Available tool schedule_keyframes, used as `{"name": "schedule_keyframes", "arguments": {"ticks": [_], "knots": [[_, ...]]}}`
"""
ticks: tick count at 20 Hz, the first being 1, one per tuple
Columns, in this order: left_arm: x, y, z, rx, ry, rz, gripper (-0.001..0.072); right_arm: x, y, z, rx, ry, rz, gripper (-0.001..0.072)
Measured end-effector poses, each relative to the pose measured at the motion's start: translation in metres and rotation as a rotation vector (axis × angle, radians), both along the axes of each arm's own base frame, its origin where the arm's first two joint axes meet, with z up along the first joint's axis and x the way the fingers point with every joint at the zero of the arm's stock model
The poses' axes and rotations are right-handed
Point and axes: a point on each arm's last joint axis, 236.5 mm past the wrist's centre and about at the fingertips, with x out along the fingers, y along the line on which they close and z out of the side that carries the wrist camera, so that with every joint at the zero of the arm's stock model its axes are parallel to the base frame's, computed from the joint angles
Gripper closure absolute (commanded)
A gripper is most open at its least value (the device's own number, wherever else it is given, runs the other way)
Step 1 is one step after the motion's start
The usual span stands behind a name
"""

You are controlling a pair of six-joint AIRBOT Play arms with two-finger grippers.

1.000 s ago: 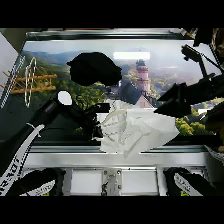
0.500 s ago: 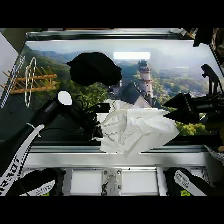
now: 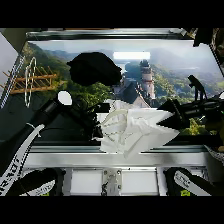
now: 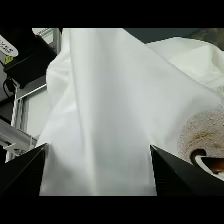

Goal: Fold the clothes and pants, and hang the long-sleeved shirts on hangers.

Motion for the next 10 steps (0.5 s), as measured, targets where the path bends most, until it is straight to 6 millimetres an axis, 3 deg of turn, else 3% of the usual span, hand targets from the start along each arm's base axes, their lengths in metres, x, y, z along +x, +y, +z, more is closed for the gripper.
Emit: {"name": "schedule_keyframes", "arguments": {"ticks": [10], "knots": [[-0.001,0.002,-0.002,0.009,0.001,-0.005,0.0694,-0.011,0.029,0.003,0.051,-0.005,0.102,0.0001]]}}
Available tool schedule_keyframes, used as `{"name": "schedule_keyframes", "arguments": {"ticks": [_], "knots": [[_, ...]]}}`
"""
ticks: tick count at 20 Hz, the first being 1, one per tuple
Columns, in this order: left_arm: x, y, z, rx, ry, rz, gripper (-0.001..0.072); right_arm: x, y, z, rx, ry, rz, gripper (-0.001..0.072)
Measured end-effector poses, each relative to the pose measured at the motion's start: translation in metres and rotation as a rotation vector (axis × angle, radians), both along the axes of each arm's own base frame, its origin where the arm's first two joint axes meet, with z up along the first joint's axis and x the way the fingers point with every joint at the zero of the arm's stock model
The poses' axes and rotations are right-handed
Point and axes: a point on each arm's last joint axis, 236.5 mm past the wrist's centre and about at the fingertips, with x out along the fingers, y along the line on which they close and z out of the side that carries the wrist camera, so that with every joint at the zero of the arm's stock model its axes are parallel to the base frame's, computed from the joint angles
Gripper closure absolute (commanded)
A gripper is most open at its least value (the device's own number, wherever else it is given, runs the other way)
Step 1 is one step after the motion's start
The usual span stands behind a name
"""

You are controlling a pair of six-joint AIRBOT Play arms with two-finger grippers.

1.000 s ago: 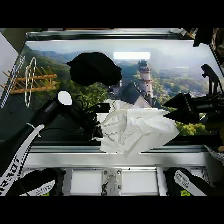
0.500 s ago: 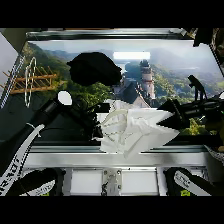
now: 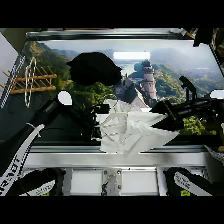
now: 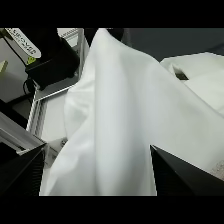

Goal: Fold the clothes and pants, and hang the long-sleeved shirts on hangers.

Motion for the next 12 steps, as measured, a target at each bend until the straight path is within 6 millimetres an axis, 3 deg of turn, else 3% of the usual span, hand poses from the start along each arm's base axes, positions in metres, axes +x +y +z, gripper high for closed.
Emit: {"name": "schedule_keyframes", "arguments": {"ticks": [5,12], "knots": [[0.001,-0.003,0.002,-0.011,0.001,0.006,0.0694,-0.006,-0.003,-0.014,-0.063,0.015,0.024,0.0001],[0.001,-0.003,0.001,-0.01,0.001,0.007,0.0694,0.005,-0.006,-0.026,-0.115,0.001,-0.018,0.0001]]}}
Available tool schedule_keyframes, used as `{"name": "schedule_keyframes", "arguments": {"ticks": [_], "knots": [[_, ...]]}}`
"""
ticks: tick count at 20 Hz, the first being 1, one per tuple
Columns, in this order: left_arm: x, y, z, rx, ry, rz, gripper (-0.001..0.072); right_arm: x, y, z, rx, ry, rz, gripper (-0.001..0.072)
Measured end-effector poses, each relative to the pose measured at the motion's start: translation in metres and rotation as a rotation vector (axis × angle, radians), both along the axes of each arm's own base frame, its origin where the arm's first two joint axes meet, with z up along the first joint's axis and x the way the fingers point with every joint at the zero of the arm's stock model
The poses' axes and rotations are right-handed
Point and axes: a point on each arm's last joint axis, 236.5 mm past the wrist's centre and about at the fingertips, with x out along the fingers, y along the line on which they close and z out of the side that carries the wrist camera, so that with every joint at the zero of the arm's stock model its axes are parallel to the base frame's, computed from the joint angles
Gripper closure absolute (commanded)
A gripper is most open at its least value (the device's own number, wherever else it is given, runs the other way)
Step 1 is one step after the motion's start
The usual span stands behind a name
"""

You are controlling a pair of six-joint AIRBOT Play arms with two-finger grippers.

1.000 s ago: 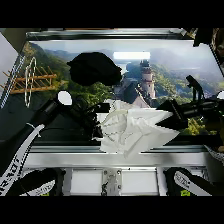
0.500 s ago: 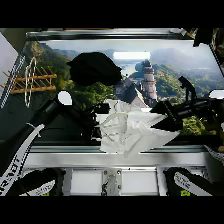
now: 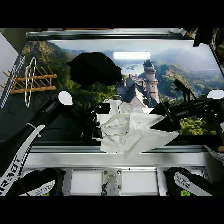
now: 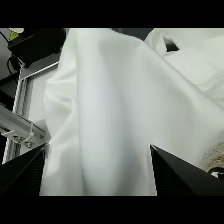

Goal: Fold the clothes and pants, and hang the long-sleeved shirts on hangers.

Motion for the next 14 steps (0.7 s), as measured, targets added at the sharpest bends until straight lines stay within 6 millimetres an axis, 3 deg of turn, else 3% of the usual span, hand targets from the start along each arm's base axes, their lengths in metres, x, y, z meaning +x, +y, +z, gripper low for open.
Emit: {"name": "schedule_keyframes", "arguments": {"ticks": [14], "knots": [[0.0,0.0002,-0.0002,0.001,-0.001,-0.001,0.0693,0.0034,0.0009,0.0011,0.005,0.0,-0.016,0.0002]]}}
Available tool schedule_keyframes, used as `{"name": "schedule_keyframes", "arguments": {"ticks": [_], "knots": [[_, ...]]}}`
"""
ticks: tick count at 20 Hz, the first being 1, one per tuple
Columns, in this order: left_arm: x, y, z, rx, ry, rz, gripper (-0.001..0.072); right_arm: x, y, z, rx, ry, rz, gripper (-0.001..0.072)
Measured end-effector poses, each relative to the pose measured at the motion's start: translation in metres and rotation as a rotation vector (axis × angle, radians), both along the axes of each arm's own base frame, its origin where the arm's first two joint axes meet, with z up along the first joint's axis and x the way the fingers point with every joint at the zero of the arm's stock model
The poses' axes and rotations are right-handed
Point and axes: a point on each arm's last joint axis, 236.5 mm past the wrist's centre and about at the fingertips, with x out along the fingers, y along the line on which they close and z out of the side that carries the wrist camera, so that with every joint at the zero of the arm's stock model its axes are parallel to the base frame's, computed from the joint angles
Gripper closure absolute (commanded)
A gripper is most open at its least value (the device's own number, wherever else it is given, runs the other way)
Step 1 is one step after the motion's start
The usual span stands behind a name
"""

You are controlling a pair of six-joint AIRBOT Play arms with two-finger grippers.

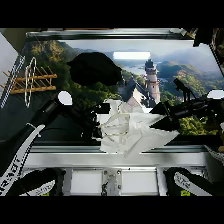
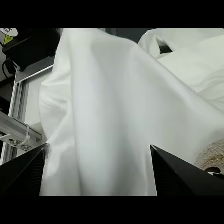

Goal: Fold the clothes and pants, and hang the long-sleeved shirts on hangers.

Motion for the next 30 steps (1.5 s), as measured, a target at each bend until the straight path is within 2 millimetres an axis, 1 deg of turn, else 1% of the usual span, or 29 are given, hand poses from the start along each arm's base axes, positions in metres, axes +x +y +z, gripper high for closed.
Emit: {"name": "schedule_keyframes", "arguments": {"ticks": [2,3,5,7,15,16,18,19,22,25,28,30], "knots": [[0.0,0.0,0.0,0.0,0.0,0.0,0.0693,0.001,0.0,0.0,-0.001,-0.002,-0.003,0.0012],[0.0,0.0,0.0,0.0,0.0,0.0,0.0693,0.001,0.0,0.0,-0.002,-0.003,-0.004,0.0123],[0.0,0.0,0.0,0.0,0.0,0.0,0.0693,0.002,0.0,-0.001,-0.003,-0.004,-0.007,0.0689],[0.001,0.0,-0.001,0.003,-0.003,0.002,0.0693,0.0,0.0,0.0,0.002,-0.006,0.004,0.0691],[0.001,0.0,-0.001,0.003,-0.003,0.002,0.0693,0.002,0.0,0.0,-0.001,-0.008,-0.005,0.0698],[0.001,0.0,-0.001,0.003,-0.003,0.001,0.0679,0.002,0.0,-0.001,-0.002,-0.008,-0.007,0.07],[0.001,-0.003,0.002,-0.014,-0.001,0.007,0.0247,0.004,0.0,-0.002,-0.009,-0.011,-0.014,0.0701],[0.001,-0.004,0.003,-0.015,0.002,0.011,0.0192,0.004,-0.001,-0.003,-0.011,-0.01,-0.015,0.0701],[0.009,-0.001,-0.001,0.03,0.028,0.095,0.0188,0.003,0.0,-0.002,-0.009,-0.01,-0.012,0.0702],[0.022,0.007,0.002,0.058,0.061,0.218,0.0188,0.003,0.0,-0.002,-0.005,-0.011,-0.01,0.0703],[0.042,0.024,0.019,0.055,0.06,0.375,0.0189,0.006,0.0,-0.002,-0.01,-0.022,-0.023,0.0704],[0.063,0.04,0.035,0.04,0.033,0.518,0.0189,0.009,0.0,-0.001,-0.02,-0.043,-0.04,0.0704]]}}
